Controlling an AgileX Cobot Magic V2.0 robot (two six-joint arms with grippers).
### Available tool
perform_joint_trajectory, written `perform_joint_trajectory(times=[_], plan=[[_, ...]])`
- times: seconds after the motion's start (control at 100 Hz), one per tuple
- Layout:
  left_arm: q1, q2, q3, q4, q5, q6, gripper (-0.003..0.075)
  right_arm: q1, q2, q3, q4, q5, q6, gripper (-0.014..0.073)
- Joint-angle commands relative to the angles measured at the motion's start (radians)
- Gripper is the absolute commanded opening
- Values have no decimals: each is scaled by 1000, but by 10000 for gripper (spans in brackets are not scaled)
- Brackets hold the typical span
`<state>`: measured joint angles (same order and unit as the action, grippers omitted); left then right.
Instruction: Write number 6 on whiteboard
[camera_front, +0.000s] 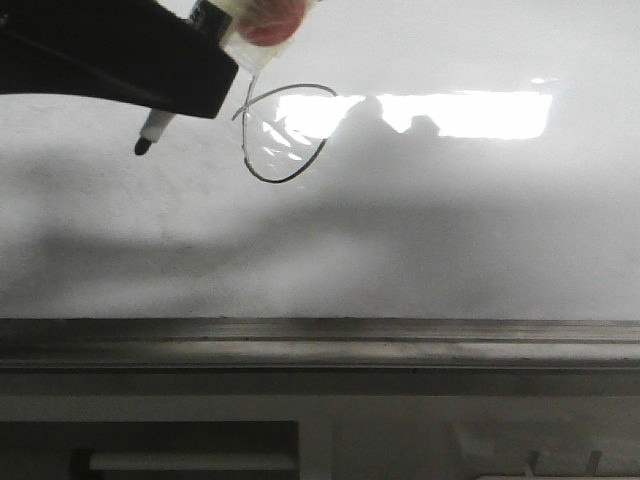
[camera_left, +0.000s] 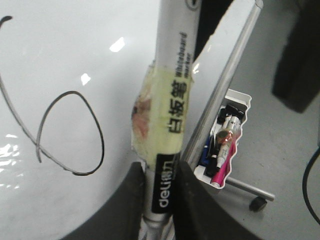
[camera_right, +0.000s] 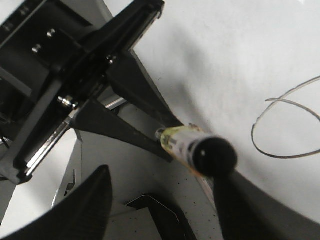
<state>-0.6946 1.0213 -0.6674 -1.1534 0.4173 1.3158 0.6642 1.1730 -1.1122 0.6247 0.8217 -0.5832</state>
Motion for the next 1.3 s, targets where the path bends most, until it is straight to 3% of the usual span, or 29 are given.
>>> perform_joint_trajectory(times=[0.0,0.16,0.27,0.4,0.58,0.87,1.29], plan=[[-2,-36,-16,-41,-68,-54,-20,-36,-50,-19,14,-36,-4,429],[-2,-142,67,-66,-226,-156,-20,-148,-163,69,12,-61,-2,428],[-2,-218,134,-237,-344,-177,-20,-210,-268,189,13,-137,7,428],[-2,-230,165,-412,-449,-177,-20,-221,-369,314,39,-262,13,428],[-2,-133,136,-442,-540,-177,-20,-221,-419,375,77,-299,13,428],[5,47,54,-446,-490,-177,-20,-221,-419,375,79,-268,13,428],[5,56,51,-449,-488,-177,-11,-221,-419,375,79,-258,13,428]])
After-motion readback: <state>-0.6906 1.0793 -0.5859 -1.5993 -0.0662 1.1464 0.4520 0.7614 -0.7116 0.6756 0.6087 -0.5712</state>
